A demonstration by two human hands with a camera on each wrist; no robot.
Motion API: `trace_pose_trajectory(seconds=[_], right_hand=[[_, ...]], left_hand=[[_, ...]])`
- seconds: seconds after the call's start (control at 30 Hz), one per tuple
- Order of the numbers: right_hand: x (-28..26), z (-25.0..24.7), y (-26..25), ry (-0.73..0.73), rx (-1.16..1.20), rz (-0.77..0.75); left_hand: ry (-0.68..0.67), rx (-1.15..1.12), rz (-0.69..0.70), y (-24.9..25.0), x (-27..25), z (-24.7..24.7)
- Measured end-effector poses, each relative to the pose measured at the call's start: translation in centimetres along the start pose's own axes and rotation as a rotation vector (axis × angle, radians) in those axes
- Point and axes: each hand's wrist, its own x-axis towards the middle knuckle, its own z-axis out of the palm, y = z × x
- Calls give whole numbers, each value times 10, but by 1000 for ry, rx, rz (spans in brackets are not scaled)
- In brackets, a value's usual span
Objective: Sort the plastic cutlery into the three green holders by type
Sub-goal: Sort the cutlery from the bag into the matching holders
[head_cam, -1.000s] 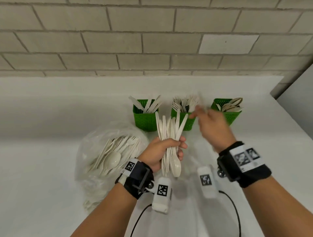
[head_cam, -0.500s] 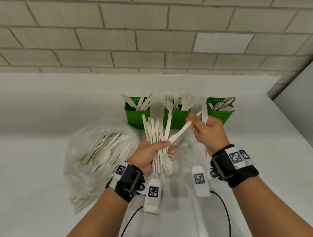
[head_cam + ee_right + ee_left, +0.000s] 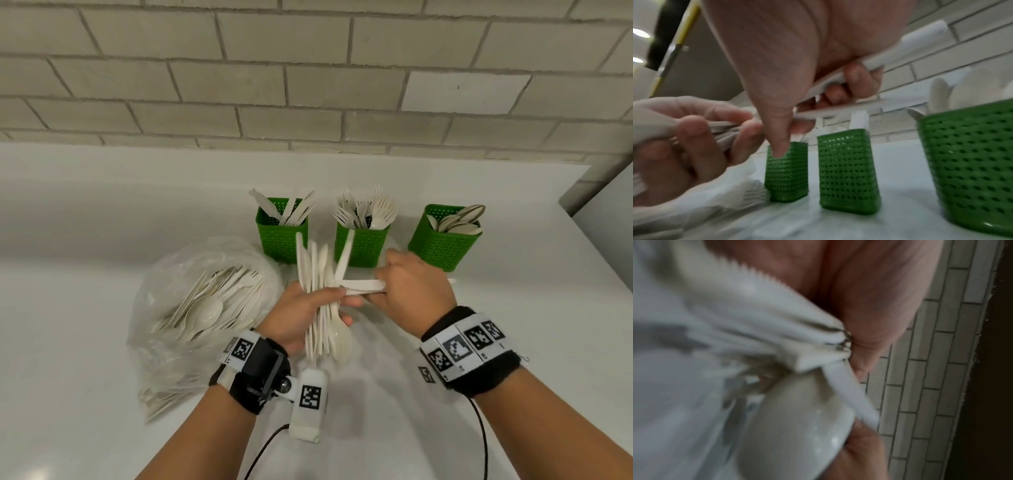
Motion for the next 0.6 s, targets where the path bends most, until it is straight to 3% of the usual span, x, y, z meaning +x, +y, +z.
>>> trace_pose_trajectory(seconds=[0.07,0.13,0.2,0.4,0.6], right_hand=[[3,-2,14,-51,121,133],[3,-9,22,-81,545,250],[2,-15,17,-38,818,228],[5,13,8,86,835,197],[5,27,12,-243,913,256]], left_hand=[[68,-64,-4,3,0,-7],[89,-65,16,5,-1,-13],[94,-56,44,3,-2,-13],[133,-102,80,1,-4,-13],[46,-258,34,0,-10,-21]])
